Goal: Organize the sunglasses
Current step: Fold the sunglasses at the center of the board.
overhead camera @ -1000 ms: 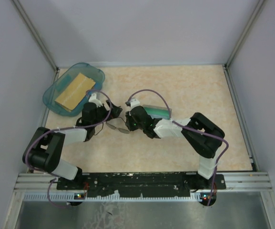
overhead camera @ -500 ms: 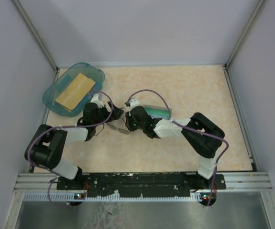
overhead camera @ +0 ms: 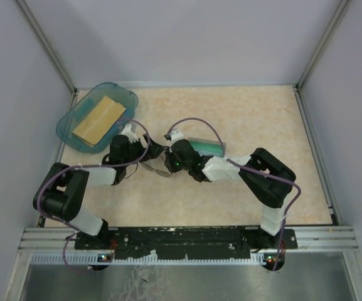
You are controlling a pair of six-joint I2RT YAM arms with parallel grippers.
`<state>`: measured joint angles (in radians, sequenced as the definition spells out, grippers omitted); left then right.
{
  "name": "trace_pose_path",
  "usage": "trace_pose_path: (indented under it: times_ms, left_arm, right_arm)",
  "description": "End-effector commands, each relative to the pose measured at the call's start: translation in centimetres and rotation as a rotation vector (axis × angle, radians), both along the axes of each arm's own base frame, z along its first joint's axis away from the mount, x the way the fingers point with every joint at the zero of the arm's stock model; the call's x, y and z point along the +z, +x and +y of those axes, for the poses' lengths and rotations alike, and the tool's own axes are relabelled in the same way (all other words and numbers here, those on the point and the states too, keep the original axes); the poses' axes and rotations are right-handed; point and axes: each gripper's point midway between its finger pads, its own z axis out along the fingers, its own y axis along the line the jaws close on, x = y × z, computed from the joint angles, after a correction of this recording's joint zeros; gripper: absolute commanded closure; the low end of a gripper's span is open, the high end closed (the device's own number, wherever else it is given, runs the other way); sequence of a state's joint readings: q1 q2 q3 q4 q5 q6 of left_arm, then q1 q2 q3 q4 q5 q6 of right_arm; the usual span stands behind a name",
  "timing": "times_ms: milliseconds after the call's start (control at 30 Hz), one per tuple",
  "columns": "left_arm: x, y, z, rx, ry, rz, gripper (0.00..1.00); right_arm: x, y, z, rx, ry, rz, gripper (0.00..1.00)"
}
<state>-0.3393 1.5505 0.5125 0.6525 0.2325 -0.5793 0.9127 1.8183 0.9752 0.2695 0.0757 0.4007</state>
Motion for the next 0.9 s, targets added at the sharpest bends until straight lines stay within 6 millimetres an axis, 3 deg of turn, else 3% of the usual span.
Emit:
trace_pose_path:
  times_ms: [0, 533, 867]
  left_arm:
    - [2.03, 0.68, -0.74, -0.034, -0.044, -0.058, 0.03]
    - [2.25, 0.17, -1.51, -0.083, -0.067, -0.066, 0.03]
    - [2.18, 0.12, -1.62, -0.088, -0.073, -0.065, 0.03]
  right_arm:
    - [2.70, 0.47, 1.69, 0.029, 0.066, -0.062, 0.87]
    - [2.58, -0.13, 2.56, 0.070, 0.091, -0.058, 0.89]
    - [2.73, 0.18, 2.03, 0.037, 0.091, -0.070, 0.86]
